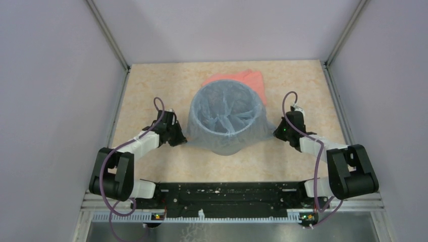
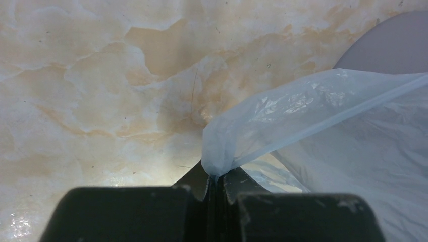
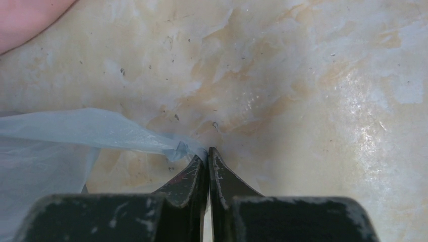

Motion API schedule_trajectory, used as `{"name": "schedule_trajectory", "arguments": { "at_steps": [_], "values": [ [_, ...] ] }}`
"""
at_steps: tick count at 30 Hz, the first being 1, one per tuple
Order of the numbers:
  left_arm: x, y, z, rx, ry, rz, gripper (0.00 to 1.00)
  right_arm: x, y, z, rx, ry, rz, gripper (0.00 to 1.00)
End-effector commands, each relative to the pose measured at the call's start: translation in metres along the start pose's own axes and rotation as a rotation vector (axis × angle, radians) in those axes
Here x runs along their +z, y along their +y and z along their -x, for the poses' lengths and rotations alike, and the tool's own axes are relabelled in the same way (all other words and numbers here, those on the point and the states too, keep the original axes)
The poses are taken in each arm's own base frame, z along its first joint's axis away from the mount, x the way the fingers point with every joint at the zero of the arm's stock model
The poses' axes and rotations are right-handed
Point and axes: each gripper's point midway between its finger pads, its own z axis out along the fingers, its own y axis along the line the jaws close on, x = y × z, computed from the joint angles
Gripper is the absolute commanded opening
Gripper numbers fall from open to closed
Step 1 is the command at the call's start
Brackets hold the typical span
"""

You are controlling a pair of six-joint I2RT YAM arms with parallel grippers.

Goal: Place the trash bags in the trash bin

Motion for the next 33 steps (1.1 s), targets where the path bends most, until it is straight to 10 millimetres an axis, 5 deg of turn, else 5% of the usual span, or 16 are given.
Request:
{"name": "schedule_trajectory", "arguments": {
  "at_steps": [1, 7, 16, 24, 33],
  "values": [
    [-0.003, 0.000, 0.020, 0.009, -0.062, 0.000, 0.00, 0.001, -0.005, 0.018, 0.021, -0.052, -0.018, 0.09],
    [-0.012, -0.012, 0.024, 0.025, -0.070, -0.049, 0.08, -0.017, 0.008, 0.033, 0.025, -0.083, 0.026, 0.39],
    [-0.025, -0.022, 0.022, 0.041, -0.088, -0.113, 0.27, -0.062, 0.029, 0.069, -0.007, -0.145, 0.073, 0.63],
    [-0.033, -0.023, 0.016, 0.048, -0.109, -0.140, 0.28, -0.122, 0.065, 0.118, -0.069, -0.243, 0.132, 0.69],
    [-0.029, -0.035, 0.008, 0.056, -0.101, -0.210, 0.23, -0.190, 0.148, 0.159, -0.228, -0.330, 0.235, 0.70]
  ]
}}
